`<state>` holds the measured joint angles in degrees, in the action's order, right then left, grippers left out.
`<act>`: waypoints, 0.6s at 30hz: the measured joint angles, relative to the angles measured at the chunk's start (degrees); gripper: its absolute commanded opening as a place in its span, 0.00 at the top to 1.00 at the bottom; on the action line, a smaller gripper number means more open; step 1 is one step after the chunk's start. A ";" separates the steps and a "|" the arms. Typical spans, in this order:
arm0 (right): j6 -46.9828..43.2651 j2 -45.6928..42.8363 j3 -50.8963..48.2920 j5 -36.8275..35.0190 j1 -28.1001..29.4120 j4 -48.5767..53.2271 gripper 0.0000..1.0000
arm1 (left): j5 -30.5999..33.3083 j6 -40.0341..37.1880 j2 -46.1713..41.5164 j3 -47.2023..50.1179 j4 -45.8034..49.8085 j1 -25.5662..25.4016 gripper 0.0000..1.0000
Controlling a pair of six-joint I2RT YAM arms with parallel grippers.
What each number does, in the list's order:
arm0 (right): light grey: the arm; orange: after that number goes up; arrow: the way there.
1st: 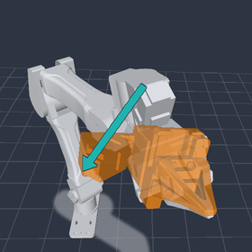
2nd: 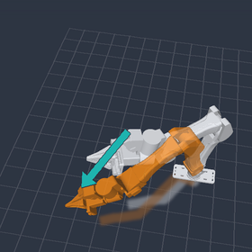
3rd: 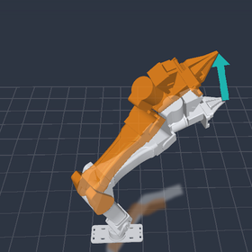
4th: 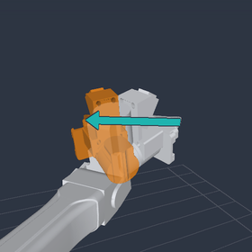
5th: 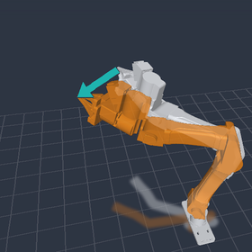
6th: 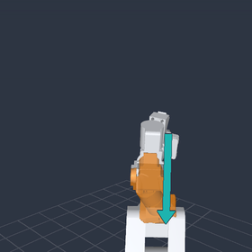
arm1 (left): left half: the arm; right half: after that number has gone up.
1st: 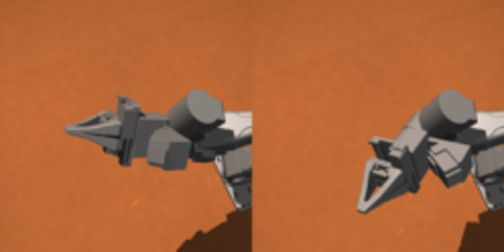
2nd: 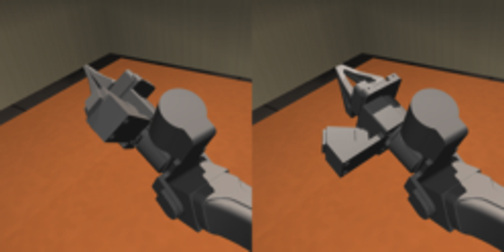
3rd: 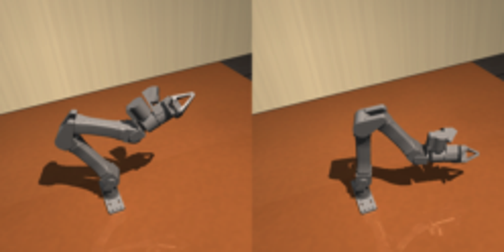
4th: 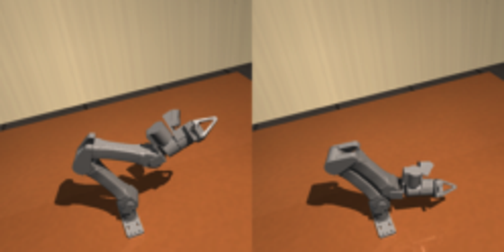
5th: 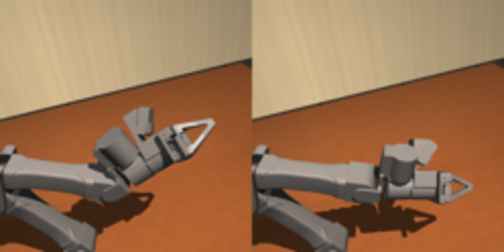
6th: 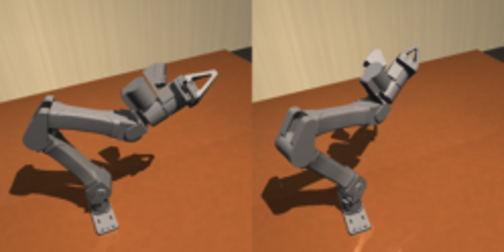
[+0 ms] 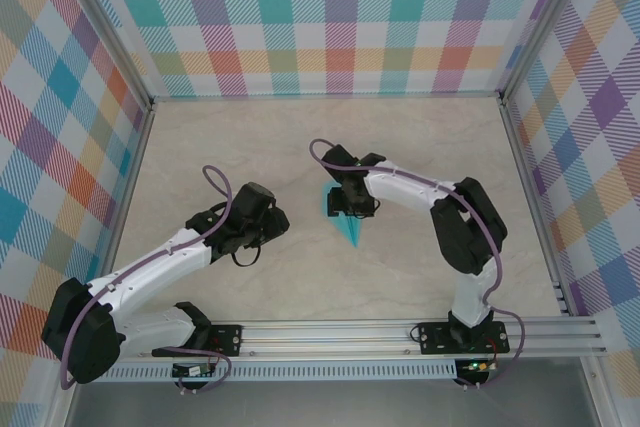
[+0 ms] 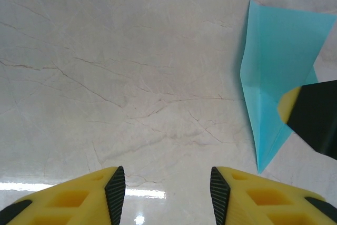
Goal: Fold a paper plane with a square sheet of paper (pick it up from the middle)
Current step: Move a paper plane to the center of the table, then reset both arms
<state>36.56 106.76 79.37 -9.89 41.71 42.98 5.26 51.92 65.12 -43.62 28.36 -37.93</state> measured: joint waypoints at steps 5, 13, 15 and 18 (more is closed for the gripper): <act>-1.09 -13.53 -1.49 -6.49 -0.31 0.04 0.19 | 3.13 -2.91 -1.03 -0.13 0.72 0.11 0.36; -6.56 -37.92 -20.00 -22.95 -11.63 -9.25 0.17 | 18.32 -13.60 -4.13 -0.57 3.08 4.59 0.00; -11.06 -40.44 -27.58 -25.51 -17.07 -14.27 0.15 | 21.70 -17.53 -4.04 -0.63 2.95 8.37 0.00; -17.46 -40.17 -36.50 -26.38 -22.80 -22.08 0.15 | 25.53 -22.32 -2.56 -0.61 1.57 14.38 0.00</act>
<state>19.09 66.59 42.87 -36.27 18.92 20.91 30.79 29.61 62.57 -44.23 29.93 -23.55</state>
